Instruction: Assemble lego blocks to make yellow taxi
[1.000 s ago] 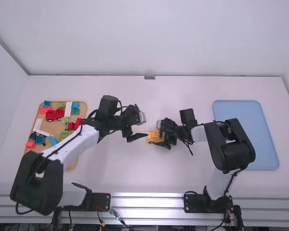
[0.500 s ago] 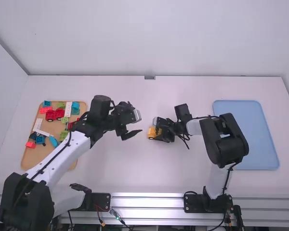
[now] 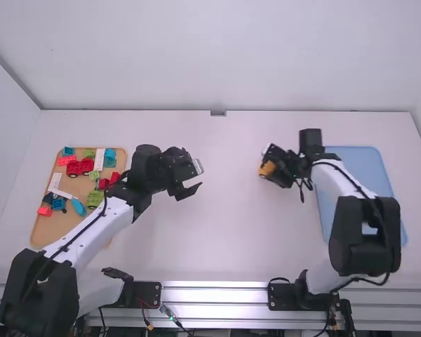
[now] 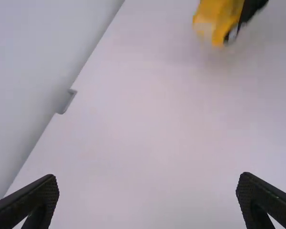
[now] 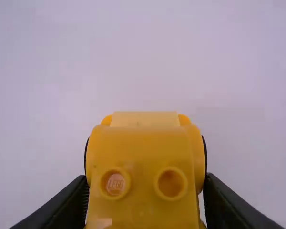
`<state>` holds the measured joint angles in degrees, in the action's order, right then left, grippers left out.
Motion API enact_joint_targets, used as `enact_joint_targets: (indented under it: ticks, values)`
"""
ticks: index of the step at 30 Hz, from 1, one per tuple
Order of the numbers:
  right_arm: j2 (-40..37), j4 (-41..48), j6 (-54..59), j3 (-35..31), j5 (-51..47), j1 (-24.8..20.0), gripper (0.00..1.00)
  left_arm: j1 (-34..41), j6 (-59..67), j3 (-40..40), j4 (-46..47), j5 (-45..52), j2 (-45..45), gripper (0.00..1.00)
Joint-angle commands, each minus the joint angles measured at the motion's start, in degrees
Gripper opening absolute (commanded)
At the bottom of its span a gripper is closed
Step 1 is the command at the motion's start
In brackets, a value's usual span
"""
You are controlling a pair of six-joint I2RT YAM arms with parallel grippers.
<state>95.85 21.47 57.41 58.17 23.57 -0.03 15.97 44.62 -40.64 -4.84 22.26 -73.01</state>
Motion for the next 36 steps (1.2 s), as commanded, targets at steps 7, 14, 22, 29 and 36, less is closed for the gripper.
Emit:
enact_joint_targets:
  ticks: [7, 14, 22, 29, 36]
  values:
    - [-3.15, -1.33, -15.23, 0.24, -6.4, -20.41, 0.49, -0.22, -0.24, 6.1, -13.35, -5.33, -0.11, 0.99]
    - [-1.49, -16.96, -24.15, -7.17, -3.78, -32.09, 0.56, -0.22, -2.82, 8.57, -20.13, -5.44, -0.11, 1.0]
    - [3.02, -22.77, -26.32, -10.97, 0.39, -37.81, 0.62, -0.24, -5.53, 8.57, -21.2, -5.4, -0.11, 0.99]
    - [5.53, -22.56, -25.99, -10.49, 0.37, -38.64, 0.62, -0.24, -6.97, 8.57, -21.4, -5.4, -0.11, 0.99]
    - [5.51, -22.29, -27.28, -10.56, -2.45, -38.6, 0.83, -0.24, -7.8, 8.57, -21.14, -5.4, -0.11, 0.99]
